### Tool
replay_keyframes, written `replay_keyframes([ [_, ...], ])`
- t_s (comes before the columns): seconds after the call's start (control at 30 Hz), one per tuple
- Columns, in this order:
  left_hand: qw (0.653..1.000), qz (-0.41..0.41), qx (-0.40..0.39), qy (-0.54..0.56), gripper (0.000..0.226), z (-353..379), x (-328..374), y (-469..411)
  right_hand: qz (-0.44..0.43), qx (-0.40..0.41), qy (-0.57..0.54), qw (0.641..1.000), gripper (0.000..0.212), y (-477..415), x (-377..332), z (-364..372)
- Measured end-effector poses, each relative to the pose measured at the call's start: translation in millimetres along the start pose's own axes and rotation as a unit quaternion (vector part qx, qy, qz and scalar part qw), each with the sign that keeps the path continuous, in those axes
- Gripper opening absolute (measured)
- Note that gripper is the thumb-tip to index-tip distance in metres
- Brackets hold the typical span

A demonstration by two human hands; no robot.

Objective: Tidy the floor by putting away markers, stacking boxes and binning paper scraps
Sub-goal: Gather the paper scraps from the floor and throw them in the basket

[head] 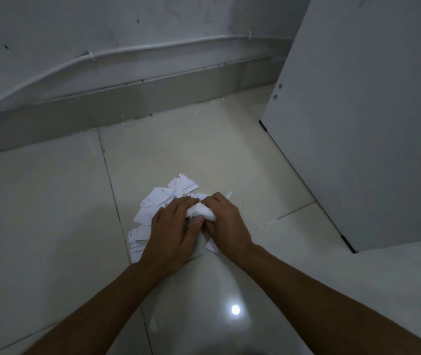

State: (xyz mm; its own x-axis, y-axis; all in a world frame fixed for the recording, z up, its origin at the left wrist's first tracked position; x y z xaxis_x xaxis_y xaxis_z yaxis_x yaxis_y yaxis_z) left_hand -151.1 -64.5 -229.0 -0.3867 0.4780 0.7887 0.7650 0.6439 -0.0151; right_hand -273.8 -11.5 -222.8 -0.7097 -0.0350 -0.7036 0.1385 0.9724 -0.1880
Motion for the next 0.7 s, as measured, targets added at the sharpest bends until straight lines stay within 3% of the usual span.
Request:
replay_keyframes([
  [0.1,0.994,-0.006,0.053,0.1,0.048,-10.7,12.9,-12.1,0.013,0.067,-0.048,0.996,0.01,-7.6,0.5,-4.4],
  [0.17,0.983,-0.018,0.08,0.162,0.048,-18.2,19.6,-18.9,0.008,0.099,-0.087,0.991,0.022,-16.3,-8.0,-8.1],
  [0.3,0.949,-0.073,0.136,0.274,0.059,-31.7,21.2,-25.9,-0.032,0.106,-0.126,0.986,0.024,-34.4,-37.9,-12.5],
  [0.37,0.931,-0.108,0.154,0.314,0.053,-40.7,17.6,-26.5,-0.029,0.111,-0.168,0.979,0.022,-43.7,-42.9,-6.8],
  [0.5,0.9,-0.16,0.18,0.363,0.021,-65.3,15.5,-23.8,-0.024,0.095,-0.206,0.974,0.019,-62.7,-60.6,8.4],
  [0.7,0.865,-0.195,0.294,0.356,0.017,-128.6,1.8,1.0,0.034,0.059,-0.304,0.95,0.007,-106.2,-122.0,40.5],
])
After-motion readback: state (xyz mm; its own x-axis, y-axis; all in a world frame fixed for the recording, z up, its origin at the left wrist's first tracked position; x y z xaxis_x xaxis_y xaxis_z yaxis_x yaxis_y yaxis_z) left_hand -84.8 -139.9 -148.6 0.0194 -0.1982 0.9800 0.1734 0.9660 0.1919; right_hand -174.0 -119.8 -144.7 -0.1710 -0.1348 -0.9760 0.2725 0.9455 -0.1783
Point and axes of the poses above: each hand's wrist, its own y-axis away from the middle knuckle, its own z-axis out of the palm, x = y × z, the point moved 5 cm from there along -y, towards the middle knuckle, and after that the axes turned 11 degrees about -x, right-handed, at the moved point
